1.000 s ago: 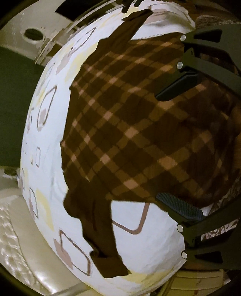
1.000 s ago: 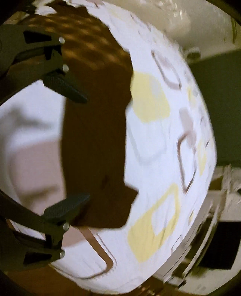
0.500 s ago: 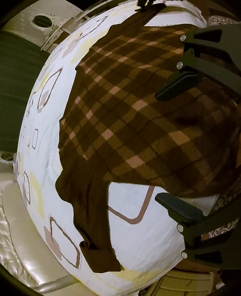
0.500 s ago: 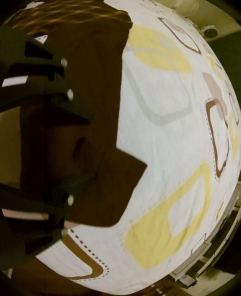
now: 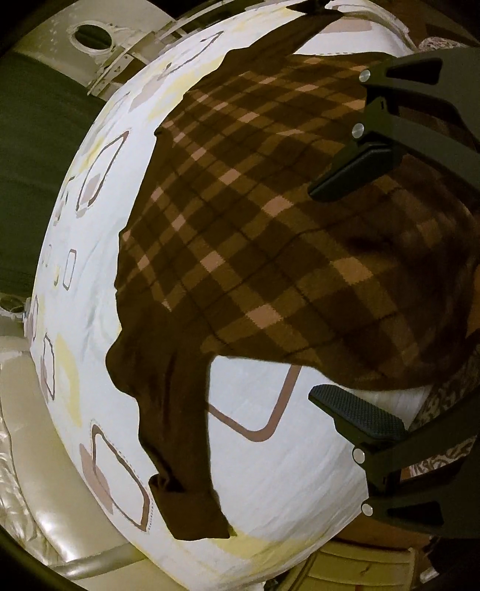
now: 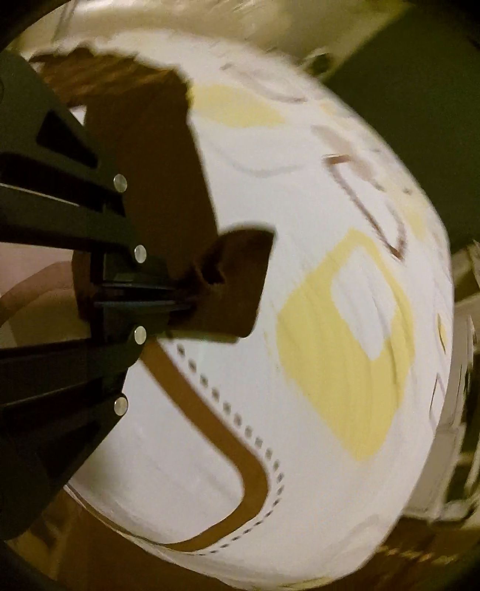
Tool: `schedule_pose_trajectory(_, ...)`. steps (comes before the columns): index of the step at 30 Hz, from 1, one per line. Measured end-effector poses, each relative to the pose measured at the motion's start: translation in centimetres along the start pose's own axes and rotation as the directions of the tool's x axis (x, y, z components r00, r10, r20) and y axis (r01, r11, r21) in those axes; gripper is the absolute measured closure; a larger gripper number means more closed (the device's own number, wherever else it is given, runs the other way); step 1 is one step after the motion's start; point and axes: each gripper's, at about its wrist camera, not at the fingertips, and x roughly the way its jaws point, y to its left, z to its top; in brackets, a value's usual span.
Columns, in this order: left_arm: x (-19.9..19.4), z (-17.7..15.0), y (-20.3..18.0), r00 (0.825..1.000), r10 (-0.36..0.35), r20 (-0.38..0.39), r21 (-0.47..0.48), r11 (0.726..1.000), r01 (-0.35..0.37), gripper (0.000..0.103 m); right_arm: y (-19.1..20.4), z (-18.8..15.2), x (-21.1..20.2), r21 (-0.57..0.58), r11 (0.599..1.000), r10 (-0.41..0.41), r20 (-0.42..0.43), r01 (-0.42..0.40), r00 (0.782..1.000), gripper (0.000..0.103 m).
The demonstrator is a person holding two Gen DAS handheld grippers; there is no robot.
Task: Fold small clothes
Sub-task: 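Grasp the sweater sleeve cuff with the right gripper, then lift the sleeve with the right gripper and lay it across the sweater body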
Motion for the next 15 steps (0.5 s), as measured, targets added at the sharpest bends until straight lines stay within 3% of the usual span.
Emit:
schedule_pose_trajectory(4, 0.0, 0.1, 0.1, 1.0, -0.015, -0.011, 0.001, 1.0, 0.015, 0.004, -4.2, 0.3, -1.9, 0.195, 0.963, 0.182, 0.045, -0.187, 0.982, 0.099)
schedule_pose_trajectory(7, -0.3, 0.2, -0.1, 1.0, -0.015, -0.009, 0.012, 1.0, 0.015, 0.004, -4.7, 0.2, -3.8, 0.271, 0.904, 0.312, 0.109, -0.33, 0.944, 0.099)
schedule_pose_trajectory(10, -0.7, 0.3, -0.2, 1.0, -0.005, 0.007, 0.035, 0.999, 0.005, 0.004, -2.4, 0.8, -5.2, 0.258, 0.867, 0.4, 0.145, -0.425, 0.905, 0.099)
schedule_pose_trajectory(15, -1.3, 0.5, 0.6, 1.0, -0.002, 0.021, 0.042, 0.999, 0.001, 0.004, 6.6, 0.7, -7.5, 0.117, 0.829, 0.532, 0.131, -0.546, 0.836, 0.099)
